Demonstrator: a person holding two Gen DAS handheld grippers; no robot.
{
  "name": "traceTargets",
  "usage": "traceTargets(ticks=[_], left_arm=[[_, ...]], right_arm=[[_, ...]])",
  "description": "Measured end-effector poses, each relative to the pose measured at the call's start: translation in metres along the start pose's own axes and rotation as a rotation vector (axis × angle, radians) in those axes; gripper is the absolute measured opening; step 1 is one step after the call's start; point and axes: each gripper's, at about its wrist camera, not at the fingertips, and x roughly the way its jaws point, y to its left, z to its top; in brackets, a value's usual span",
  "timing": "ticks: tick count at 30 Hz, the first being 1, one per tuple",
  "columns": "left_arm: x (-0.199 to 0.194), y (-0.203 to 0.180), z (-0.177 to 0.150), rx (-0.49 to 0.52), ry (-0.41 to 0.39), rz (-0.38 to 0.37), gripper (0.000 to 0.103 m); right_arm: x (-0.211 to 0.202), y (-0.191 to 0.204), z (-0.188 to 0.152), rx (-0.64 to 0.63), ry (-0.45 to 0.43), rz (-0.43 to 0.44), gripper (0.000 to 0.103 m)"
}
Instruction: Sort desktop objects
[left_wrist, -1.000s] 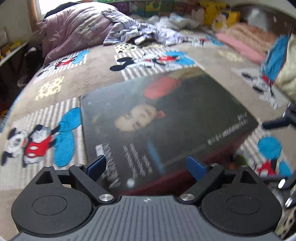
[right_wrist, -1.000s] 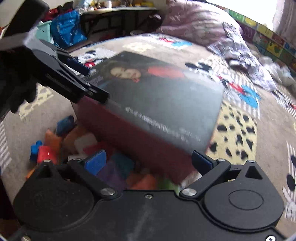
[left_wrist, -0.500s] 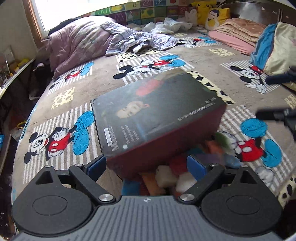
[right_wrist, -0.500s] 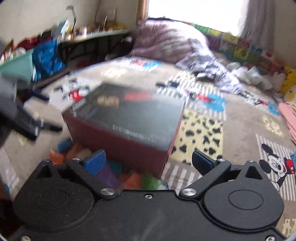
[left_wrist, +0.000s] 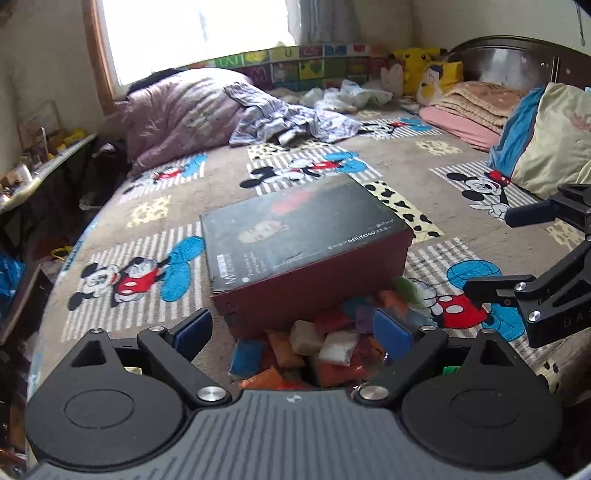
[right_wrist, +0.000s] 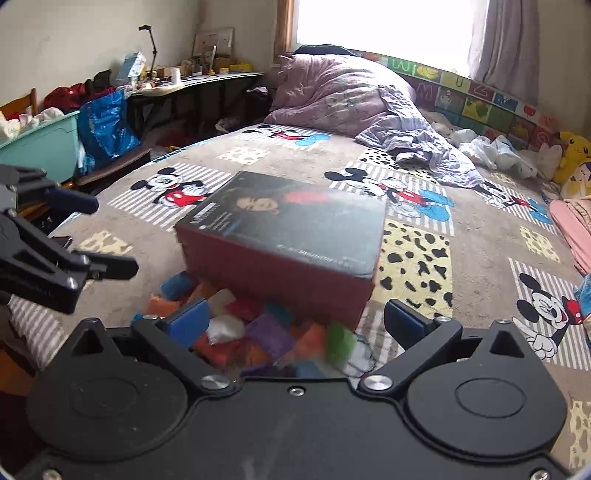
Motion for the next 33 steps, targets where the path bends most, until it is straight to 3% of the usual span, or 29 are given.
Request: traceTargets(ticks=[6, 18, 33], left_arm=[[-0.018, -0.002, -0.012, -0.024, -0.009, -0.002, 0.094], [-0.06, -0.03, -0.04, -0.046, -0.102, -0.013, 0.094], [-0.074, -0.03, -0.072, -0.111, -0.148, -0.032, 0.094]], right_arm=[[-0.025, 0.01, -0.01, 0.032, -0.032, -0.006, 0.102], [-0.059, 0.021, -0.034, 0.075, -0.03, -0.039, 0.102], [-0.066, 0.037, -0.043, 0.129, 0.008, -0.007, 0.102]])
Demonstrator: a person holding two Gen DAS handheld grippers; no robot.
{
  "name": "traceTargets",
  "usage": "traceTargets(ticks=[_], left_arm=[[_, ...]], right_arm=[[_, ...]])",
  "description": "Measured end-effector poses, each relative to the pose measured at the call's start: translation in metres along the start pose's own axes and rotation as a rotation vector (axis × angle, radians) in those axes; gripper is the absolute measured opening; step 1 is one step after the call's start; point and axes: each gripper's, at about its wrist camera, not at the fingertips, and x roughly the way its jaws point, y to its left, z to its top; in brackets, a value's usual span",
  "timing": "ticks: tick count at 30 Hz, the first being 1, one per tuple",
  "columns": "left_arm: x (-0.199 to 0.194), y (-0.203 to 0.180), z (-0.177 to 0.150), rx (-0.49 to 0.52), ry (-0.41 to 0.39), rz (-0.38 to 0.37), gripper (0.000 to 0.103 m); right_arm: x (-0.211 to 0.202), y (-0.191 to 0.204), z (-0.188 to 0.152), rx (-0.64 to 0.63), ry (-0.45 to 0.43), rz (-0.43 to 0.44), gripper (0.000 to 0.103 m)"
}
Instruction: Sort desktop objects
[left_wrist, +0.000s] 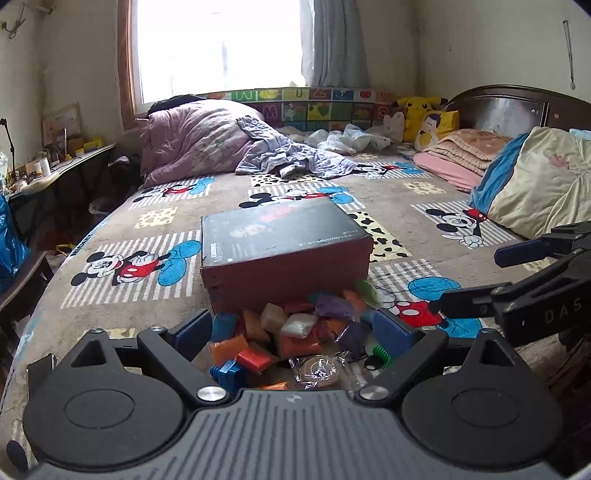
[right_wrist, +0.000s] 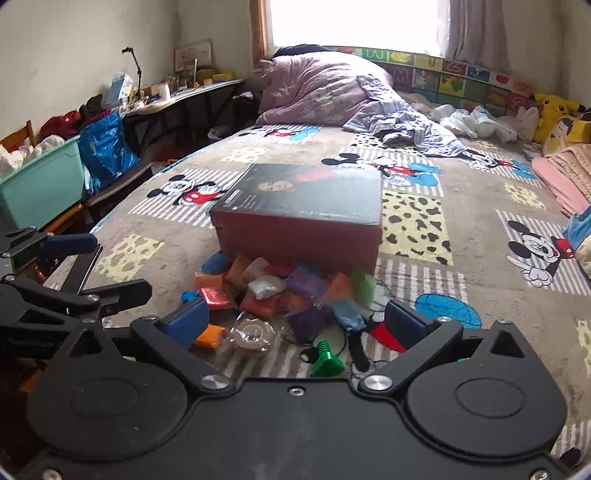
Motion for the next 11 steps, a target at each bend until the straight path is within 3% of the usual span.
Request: traceTargets(ticks=[6, 11], left_arm=[[-0.0013, 0.0079, 0.0008, -0.031, -0.007, -0.005, 0.094], [-0.0061, 0.0042, 0.0008, 0.01, -0.03, -0.008, 0.094]], right_arm=[[0.0022, 0.0051, -0.0012, -0.013, 0.005, -0.003, 0.102], [0.0039, 0.0059, -0.0033, -0.021, 0.012, -0.011, 0.102]])
